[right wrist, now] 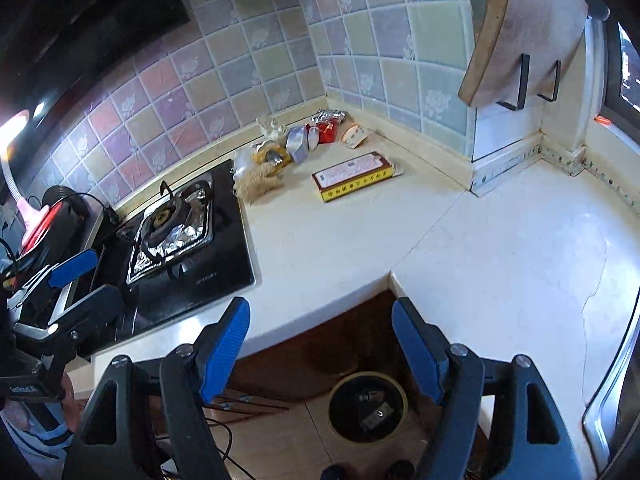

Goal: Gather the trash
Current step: 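Raise both tools back toward the counter trash, then grasp the loofah scrubber with the left tool while the right tool grasps the red box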

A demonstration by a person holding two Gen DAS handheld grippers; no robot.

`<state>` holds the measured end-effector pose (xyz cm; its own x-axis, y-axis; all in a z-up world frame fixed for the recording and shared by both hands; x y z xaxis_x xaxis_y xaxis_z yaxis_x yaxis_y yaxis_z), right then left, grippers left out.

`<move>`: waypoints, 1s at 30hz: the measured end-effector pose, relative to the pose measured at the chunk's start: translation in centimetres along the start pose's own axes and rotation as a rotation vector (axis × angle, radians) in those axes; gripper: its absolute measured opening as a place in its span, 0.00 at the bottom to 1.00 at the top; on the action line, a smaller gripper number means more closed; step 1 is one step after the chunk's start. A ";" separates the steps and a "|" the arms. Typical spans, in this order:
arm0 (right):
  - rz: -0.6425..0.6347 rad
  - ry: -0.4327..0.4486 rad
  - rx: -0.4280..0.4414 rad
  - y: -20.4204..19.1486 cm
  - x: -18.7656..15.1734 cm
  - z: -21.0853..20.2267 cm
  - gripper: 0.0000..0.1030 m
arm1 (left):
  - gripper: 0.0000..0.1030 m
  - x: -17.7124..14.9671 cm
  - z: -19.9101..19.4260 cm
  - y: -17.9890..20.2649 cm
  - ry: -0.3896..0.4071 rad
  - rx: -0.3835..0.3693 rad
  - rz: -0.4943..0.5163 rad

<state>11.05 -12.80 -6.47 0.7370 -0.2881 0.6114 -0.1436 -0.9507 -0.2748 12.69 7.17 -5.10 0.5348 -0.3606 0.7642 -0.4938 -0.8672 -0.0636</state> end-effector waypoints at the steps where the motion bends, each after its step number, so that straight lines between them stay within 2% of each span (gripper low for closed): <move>1: 0.000 -0.001 -0.002 0.0 0.6 -0.1 0.72 | 0.99 0.6 0.1 -0.3 -0.004 0.006 0.011; 6: -0.007 0.006 -0.011 -0.8 3.8 0.6 0.72 | 0.99 3.6 1.7 -1.9 -0.048 0.012 0.040; 11: -0.030 0.001 0.015 -1.1 7.0 2.0 0.72 | 0.99 6.9 3.9 -3.2 -0.091 0.079 0.086; 15: -0.051 -0.016 0.027 -1.1 10.1 4.0 0.72 | 0.99 8.8 6.8 -4.5 -0.154 0.104 0.068; 19: -0.058 -0.044 0.039 -0.8 12.6 6.1 0.72 | 0.97 9.7 10.5 -6.4 -0.231 0.095 0.022; 24: -0.041 -0.094 0.013 -0.4 14.3 9.6 0.72 | 0.86 10.3 15.5 -8.3 -0.315 0.061 0.006; 27: 0.016 -0.131 0.012 0.1 15.1 11.8 0.72 | 0.83 10.1 18.6 -8.9 -0.366 0.028 0.040; 30: 0.080 -0.149 -0.038 0.6 15.6 13.7 0.72 | 0.79 9.8 22.0 -9.7 -0.415 0.002 0.093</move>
<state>31.57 -16.28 -7.24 0.8117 -0.3454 0.4710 -0.2287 -0.9300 -0.2879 37.78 4.52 -11.11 0.7189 -0.5443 0.4323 -0.5518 -0.8251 -0.1213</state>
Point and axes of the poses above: each gripper's, at about its wrist camera, not at the fingertips, and z roughly the way its jaws point, y to its right, x to its top, the point moved 2 cm from there along z, roughly the way its jaws point, and after that the axes turned 9 degrees about z, right-handed, at the moved point
